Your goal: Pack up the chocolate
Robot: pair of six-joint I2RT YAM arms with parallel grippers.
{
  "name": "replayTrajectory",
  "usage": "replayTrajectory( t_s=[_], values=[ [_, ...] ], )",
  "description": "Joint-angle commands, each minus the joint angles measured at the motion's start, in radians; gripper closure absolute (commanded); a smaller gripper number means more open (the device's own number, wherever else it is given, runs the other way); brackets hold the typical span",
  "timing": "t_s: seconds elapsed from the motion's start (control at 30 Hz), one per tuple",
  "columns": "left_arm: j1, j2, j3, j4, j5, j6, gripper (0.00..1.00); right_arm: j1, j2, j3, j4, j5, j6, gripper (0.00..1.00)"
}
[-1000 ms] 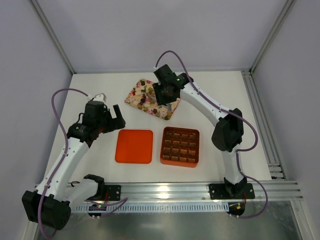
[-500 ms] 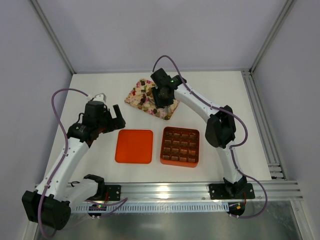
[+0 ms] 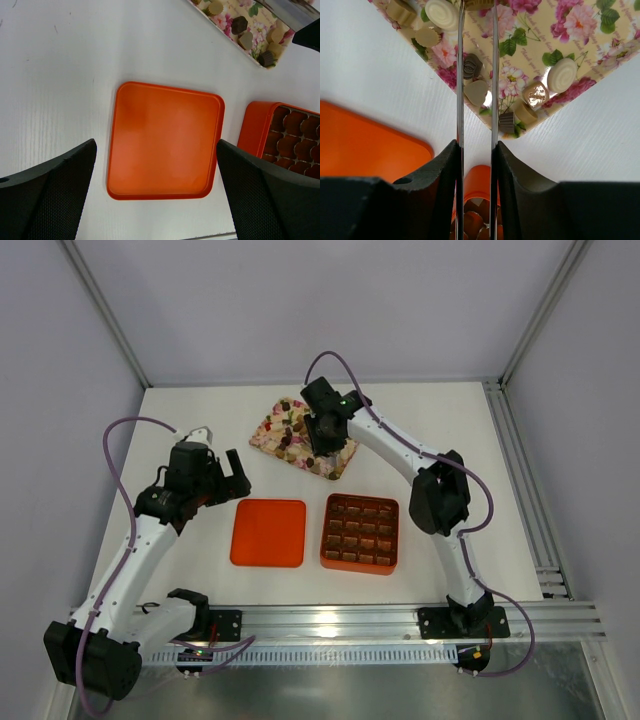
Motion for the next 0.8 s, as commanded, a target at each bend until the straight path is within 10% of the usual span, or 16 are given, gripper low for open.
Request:
replayTrajectory(
  t_s=[0.0, 0.43, 0.77],
  values=[
    [0.003, -0.013, 0.007, 0.015, 0.006, -0.009, 0.00, -0.003, -0.082, 0.018, 0.002, 0.027, -0.002, 0.68],
    [0.005, -0.014, 0.007, 0.017, 0.008, -0.010, 0.00, -0.005, -0.291, -0.127, 0.011, 0.020, -0.003, 0.69],
    [0.005, -0.013, 0.007, 0.017, 0.014, -0.009, 0.00, -0.006, -0.670, -0.577, 0.112, -0.009, 0.027, 0.69]
  ],
)
